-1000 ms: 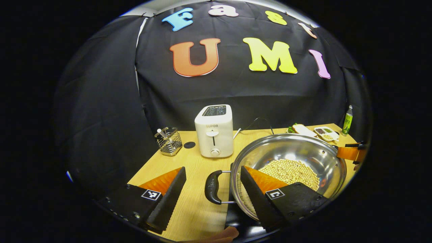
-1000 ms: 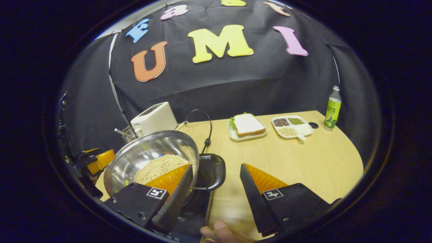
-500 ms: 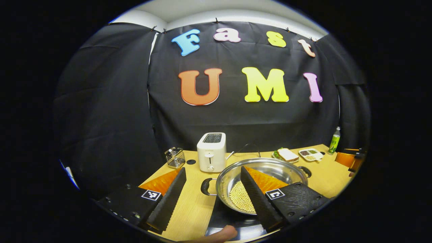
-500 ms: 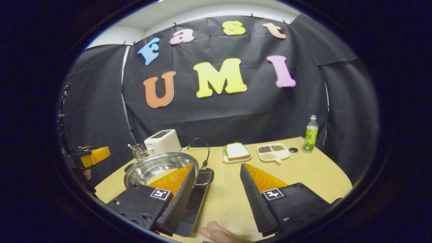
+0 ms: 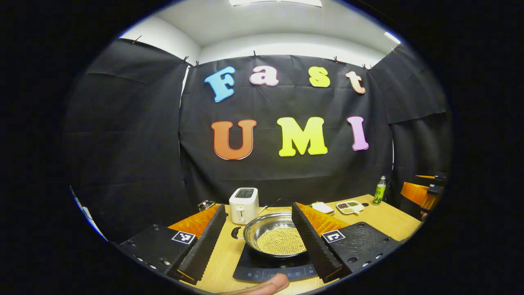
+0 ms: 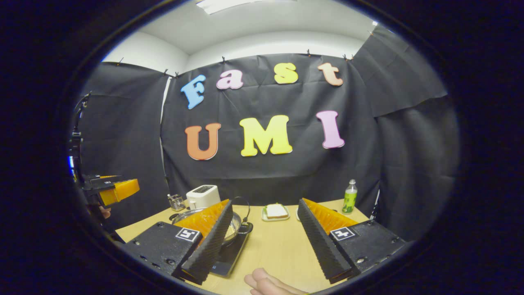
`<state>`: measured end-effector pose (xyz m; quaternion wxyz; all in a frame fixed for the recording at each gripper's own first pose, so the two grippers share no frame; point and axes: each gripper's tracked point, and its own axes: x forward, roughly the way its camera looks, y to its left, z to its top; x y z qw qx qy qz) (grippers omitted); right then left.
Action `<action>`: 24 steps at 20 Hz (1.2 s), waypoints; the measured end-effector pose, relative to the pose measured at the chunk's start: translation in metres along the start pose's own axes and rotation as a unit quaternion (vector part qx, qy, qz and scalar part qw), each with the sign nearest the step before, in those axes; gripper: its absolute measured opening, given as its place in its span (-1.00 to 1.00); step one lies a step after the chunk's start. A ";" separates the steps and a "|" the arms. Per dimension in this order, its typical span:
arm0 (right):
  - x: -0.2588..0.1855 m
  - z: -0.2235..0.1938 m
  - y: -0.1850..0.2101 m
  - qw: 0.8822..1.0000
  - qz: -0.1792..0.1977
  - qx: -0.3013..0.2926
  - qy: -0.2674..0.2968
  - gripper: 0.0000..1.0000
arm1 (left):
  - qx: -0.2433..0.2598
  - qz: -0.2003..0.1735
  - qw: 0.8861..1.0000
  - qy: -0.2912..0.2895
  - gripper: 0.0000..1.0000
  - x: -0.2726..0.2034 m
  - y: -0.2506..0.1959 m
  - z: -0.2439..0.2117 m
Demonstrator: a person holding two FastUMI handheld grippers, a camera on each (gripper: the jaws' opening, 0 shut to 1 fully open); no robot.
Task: First push the handle of the pot to place it horizontally, then grasp the pot with both hands and set it on the induction cooktop.
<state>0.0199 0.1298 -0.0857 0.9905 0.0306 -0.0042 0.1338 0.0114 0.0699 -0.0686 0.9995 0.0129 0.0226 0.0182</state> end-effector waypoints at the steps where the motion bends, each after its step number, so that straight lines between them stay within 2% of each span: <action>1: -0.011 0.009 -0.004 1.000 -0.006 -0.004 -0.007 0.92 | 0.004 0.005 1.000 -0.010 0.92 -0.007 -0.001 0.009; 3: -0.035 0.025 -0.009 1.000 -0.015 -0.010 -0.023 0.92 | 0.008 0.012 1.000 -0.021 0.92 -0.024 -0.006 0.020; 4: -0.047 0.032 -0.011 0.999 -0.018 -0.016 -0.030 1.00 | 0.005 0.012 1.000 -0.029 0.92 -0.030 -0.010 0.025; 6: -0.071 0.043 -0.020 0.998 -0.029 -0.029 -0.042 0.90 | -0.006 -0.003 0.999 -0.038 0.92 -0.043 -0.024 0.032; 8: -0.092 0.051 -0.028 0.997 -0.045 -0.036 -0.054 0.90 | -0.020 -0.013 0.999 -0.039 0.92 -0.055 -0.034 0.032; 11: -0.118 0.058 -0.038 0.994 -0.069 -0.050 -0.069 0.90 | -0.012 -0.012 0.999 -0.035 0.92 -0.076 -0.041 0.027; 12: -0.125 0.060 -0.042 0.993 -0.078 -0.054 -0.076 1.00 | -0.005 -0.011 0.999 -0.036 0.92 -0.081 -0.044 0.026; 13: -0.130 0.060 -0.039 0.992 -0.081 -0.056 -0.080 0.93 | -0.002 -0.010 0.999 -0.040 0.92 -0.086 -0.046 0.026; 15: -0.138 0.052 -0.032 0.993 -0.071 -0.048 -0.077 1.00 | 0.001 -0.010 0.999 -0.046 0.92 -0.091 -0.048 0.027; 16: -0.140 0.049 -0.029 0.994 -0.065 -0.038 -0.075 0.92 | 0.000 -0.012 0.999 -0.046 0.92 -0.093 -0.050 0.025; 17: -0.142 0.048 -0.032 0.995 -0.065 -0.032 -0.075 0.93 | 0.002 -0.015 0.999 -0.047 0.92 -0.095 -0.052 0.025; 19: -0.143 0.051 -0.047 0.992 -0.088 -0.027 -0.084 0.93 | 0.006 -0.022 0.998 -0.057 0.92 -0.096 -0.055 0.030; 22: -0.143 0.056 -0.075 0.983 -0.149 -0.027 -0.100 0.92 | -0.007 -0.035 0.997 -0.070 0.92 -0.098 -0.060 0.032; 23: -0.143 0.053 -0.075 0.983 -0.153 -0.028 -0.099 1.00 | -0.013 -0.040 0.997 -0.069 0.92 -0.097 -0.062 0.030; 24: -0.142 0.052 -0.069 0.984 -0.147 -0.025 -0.098 0.93 | -0.016 -0.044 0.997 -0.068 0.92 -0.098 -0.063 0.028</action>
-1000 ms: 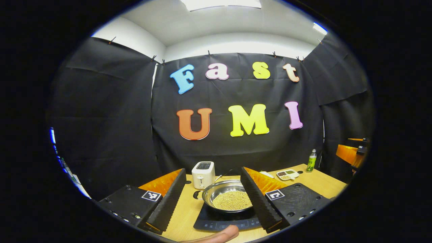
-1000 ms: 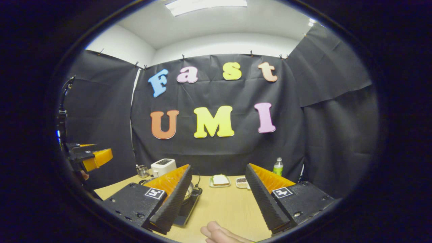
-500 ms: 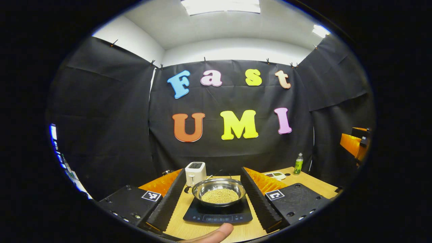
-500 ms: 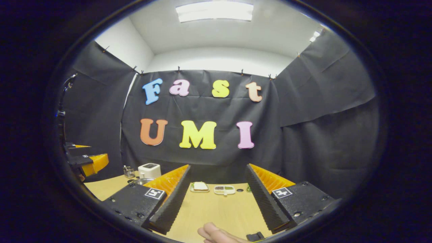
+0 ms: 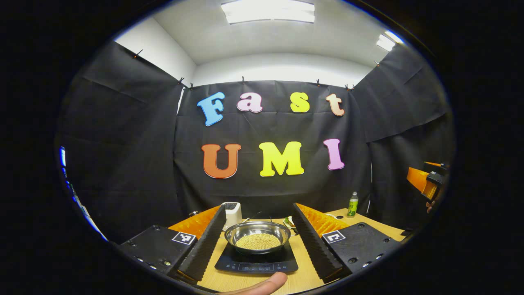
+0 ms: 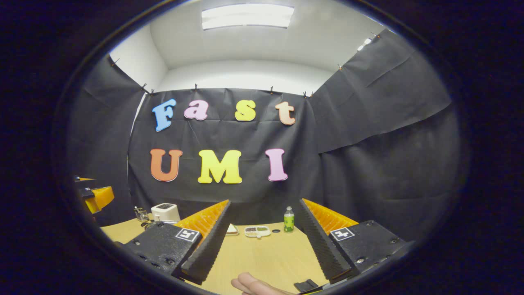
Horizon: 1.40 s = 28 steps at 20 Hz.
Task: First push the handle of the pot to place it horizontally, then grasp the pot with both hands and set it on the induction cooktop.
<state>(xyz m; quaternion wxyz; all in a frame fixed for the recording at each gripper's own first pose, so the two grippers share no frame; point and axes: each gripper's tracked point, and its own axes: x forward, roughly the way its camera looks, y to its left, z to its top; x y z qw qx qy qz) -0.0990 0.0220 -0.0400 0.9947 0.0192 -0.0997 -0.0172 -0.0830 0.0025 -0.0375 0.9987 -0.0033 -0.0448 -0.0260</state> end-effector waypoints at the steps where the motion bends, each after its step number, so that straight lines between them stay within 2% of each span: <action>1: -0.001 0.000 0.005 1.000 0.010 0.007 0.001 0.93 | -0.001 -0.002 1.000 0.000 0.92 0.000 0.000 -0.002; 4: -0.003 0.001 0.012 0.999 0.034 0.023 -0.005 0.93 | 0.006 0.003 1.000 0.011 0.92 0.004 0.002 -0.008; 6: -0.004 0.006 0.010 0.999 0.030 0.027 -0.016 1.00 | 0.007 0.006 1.000 0.011 0.92 0.006 0.003 -0.008; 7: -0.004 0.007 0.009 0.999 0.029 0.025 -0.020 0.92 | 0.005 0.005 1.000 0.010 0.92 0.005 0.003 -0.007; 8: -0.005 0.006 0.009 0.999 0.029 0.023 -0.019 1.00 | 0.001 0.005 1.000 0.008 0.92 0.004 0.003 -0.007; 9: -0.006 0.005 0.011 0.999 0.030 0.023 -0.017 0.92 | -0.002 0.006 1.000 0.008 0.92 0.005 0.004 -0.007; 12: -0.007 0.003 0.015 0.999 0.039 0.025 -0.013 0.92 | -0.002 0.009 1.000 0.014 0.92 0.006 0.007 -0.011; 13: -0.007 0.003 0.016 0.999 0.040 0.024 -0.012 1.00 | -0.001 0.011 1.000 0.017 0.92 0.006 0.009 -0.013; 14: -0.006 0.001 0.016 0.999 0.040 0.022 -0.011 0.92 | 0.000 0.012 1.000 0.019 0.92 0.007 0.009 -0.014; 19: -0.006 0.000 0.018 0.999 0.045 0.025 -0.011 0.92 | -0.004 0.011 1.000 0.024 0.92 0.008 0.009 -0.018; 20: -0.005 -0.001 0.018 0.999 0.046 0.026 -0.010 1.00 | -0.004 0.010 1.000 0.024 0.92 0.009 0.010 -0.017; 22: -0.005 -0.002 0.020 0.998 0.048 0.027 -0.009 1.00 | -0.002 0.008 1.000 0.023 0.92 0.007 0.008 -0.018; 23: -0.005 -0.003 0.020 0.998 0.048 0.026 -0.007 0.92 | -0.001 0.007 1.000 0.023 0.92 0.006 0.008 -0.018; 24: -0.005 -0.005 0.020 0.998 0.049 0.026 -0.006 1.00 | 0.001 0.007 1.000 0.023 0.92 0.006 0.007 -0.019; 25: -0.005 -0.006 0.022 0.998 0.051 0.025 -0.005 1.00 | 0.002 0.006 1.000 0.022 0.92 0.006 0.007 -0.020; 26: -0.006 -0.007 0.024 0.998 0.054 0.025 -0.005 0.92 | 0.003 0.004 1.000 0.020 0.92 0.004 0.006 -0.020; 28: -0.006 -0.007 0.027 0.998 0.061 0.028 -0.010 0.92 | 0.001 0.003 1.000 0.019 0.92 0.005 0.004 -0.022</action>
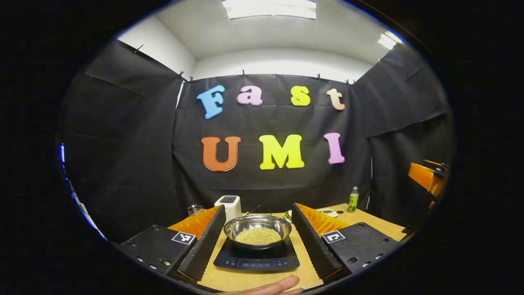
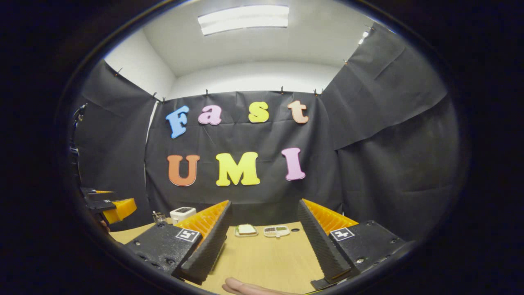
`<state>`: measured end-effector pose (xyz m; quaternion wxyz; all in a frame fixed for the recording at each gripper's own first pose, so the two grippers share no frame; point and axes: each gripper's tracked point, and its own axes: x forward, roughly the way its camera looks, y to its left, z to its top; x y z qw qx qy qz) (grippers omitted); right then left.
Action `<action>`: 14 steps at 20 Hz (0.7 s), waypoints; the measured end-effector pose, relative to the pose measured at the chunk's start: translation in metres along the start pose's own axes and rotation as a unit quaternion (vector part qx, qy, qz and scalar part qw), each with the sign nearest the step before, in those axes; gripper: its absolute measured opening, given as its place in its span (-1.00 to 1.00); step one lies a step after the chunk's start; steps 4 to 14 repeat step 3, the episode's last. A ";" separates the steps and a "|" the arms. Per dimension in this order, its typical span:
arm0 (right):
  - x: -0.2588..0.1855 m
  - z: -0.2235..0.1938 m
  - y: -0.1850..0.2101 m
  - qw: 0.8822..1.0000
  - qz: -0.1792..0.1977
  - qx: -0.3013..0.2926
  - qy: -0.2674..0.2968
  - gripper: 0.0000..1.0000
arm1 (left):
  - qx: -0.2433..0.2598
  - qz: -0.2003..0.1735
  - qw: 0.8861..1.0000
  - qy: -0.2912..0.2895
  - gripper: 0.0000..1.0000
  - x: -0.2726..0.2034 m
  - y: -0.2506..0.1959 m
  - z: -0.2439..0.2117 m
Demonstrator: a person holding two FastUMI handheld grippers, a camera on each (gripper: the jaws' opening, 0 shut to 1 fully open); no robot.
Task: First push the handle of the pot to place it horizontally, then grasp the pot with both hands and set it on the induction cooktop.
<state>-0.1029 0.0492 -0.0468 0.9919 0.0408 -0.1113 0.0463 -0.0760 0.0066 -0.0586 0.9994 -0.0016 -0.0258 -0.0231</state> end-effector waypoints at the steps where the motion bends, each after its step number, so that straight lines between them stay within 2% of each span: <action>1: -0.001 0.001 0.002 1.000 0.004 0.002 -0.003 0.92 | -0.002 -0.001 1.000 -0.001 0.92 0.000 -0.001 0.000; 2: -0.002 0.003 0.005 1.000 0.008 0.006 -0.008 0.92 | -0.004 -0.002 1.000 0.000 0.92 0.000 -0.001 -0.002; 3: -0.002 0.005 0.009 1.000 0.014 0.008 -0.012 1.00 | -0.005 -0.001 1.000 0.001 0.92 0.000 0.000 -0.002; 14: -0.002 0.005 0.009 1.000 0.014 0.008 -0.012 1.00 | -0.005 -0.001 1.000 0.001 0.92 0.000 0.000 -0.002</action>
